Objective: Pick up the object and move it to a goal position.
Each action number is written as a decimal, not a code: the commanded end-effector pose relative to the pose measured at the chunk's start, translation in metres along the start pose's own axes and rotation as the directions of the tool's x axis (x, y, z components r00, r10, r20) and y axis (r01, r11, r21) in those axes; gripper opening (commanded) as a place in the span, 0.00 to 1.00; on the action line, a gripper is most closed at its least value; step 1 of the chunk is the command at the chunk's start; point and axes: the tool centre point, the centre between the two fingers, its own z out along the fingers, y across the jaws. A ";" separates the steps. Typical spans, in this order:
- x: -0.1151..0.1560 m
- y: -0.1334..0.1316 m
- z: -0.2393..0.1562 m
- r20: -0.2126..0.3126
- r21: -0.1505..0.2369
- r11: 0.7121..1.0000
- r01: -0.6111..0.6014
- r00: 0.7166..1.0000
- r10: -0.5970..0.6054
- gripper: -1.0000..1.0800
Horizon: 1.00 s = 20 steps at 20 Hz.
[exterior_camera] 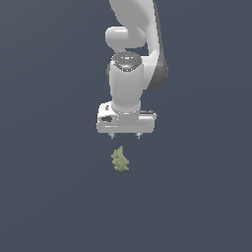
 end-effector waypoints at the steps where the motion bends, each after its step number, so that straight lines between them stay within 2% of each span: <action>1: 0.001 0.001 0.002 0.002 0.000 1.000 0.010 1.000 -0.010 0.96; 10: 0.013 0.009 0.023 0.019 0.003 0.993 0.119 0.993 -0.119 0.96; 20: 0.030 0.022 0.059 0.042 0.023 0.956 0.293 0.955 -0.294 0.96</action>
